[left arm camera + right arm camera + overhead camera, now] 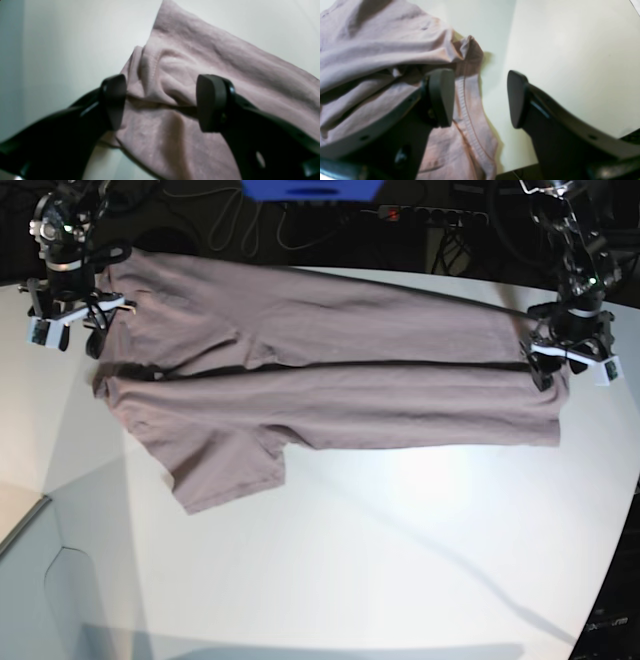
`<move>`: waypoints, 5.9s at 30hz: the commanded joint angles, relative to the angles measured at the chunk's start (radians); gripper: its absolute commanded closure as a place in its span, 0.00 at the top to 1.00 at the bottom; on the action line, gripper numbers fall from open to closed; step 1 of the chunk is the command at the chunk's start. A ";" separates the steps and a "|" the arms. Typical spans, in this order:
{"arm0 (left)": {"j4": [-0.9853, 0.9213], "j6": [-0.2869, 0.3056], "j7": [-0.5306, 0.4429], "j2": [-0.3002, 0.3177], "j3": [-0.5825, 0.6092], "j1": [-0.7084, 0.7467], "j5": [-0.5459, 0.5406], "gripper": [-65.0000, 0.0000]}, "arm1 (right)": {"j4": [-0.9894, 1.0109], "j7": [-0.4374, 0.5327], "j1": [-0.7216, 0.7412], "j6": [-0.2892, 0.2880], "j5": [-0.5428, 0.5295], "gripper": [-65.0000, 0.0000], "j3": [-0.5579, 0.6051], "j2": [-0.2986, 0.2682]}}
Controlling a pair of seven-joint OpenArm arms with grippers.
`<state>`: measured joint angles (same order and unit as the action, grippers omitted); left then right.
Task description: Layout the t-shirt on the table in an organized manner, then fold the t-shirt properly
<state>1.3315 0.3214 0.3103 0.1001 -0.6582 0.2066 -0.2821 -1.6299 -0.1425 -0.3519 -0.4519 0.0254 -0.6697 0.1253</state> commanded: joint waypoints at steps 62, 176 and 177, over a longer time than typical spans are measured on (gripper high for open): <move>-0.708 0.003 -0.161 0.163 0.087 -0.519 0.085 0.65 | -0.020 0.019 0.106 0.000 -0.006 0.52 0.026 -0.014; -0.700 -0.003 -0.152 0.172 0.100 -0.516 0.083 0.00 | 0.652 -0.363 0.626 0.000 -0.006 0.00 0.565 -0.342; -0.700 -0.003 -0.152 0.172 0.100 -0.516 0.083 0.00 | 0.652 -0.363 0.626 0.000 -0.006 0.00 0.565 -0.342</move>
<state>0.6170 0.3210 0.1570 0.2577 -0.5552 -0.2943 -0.1989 -0.9668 -0.5007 0.2569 -0.4496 0.0208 -0.1028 -0.2100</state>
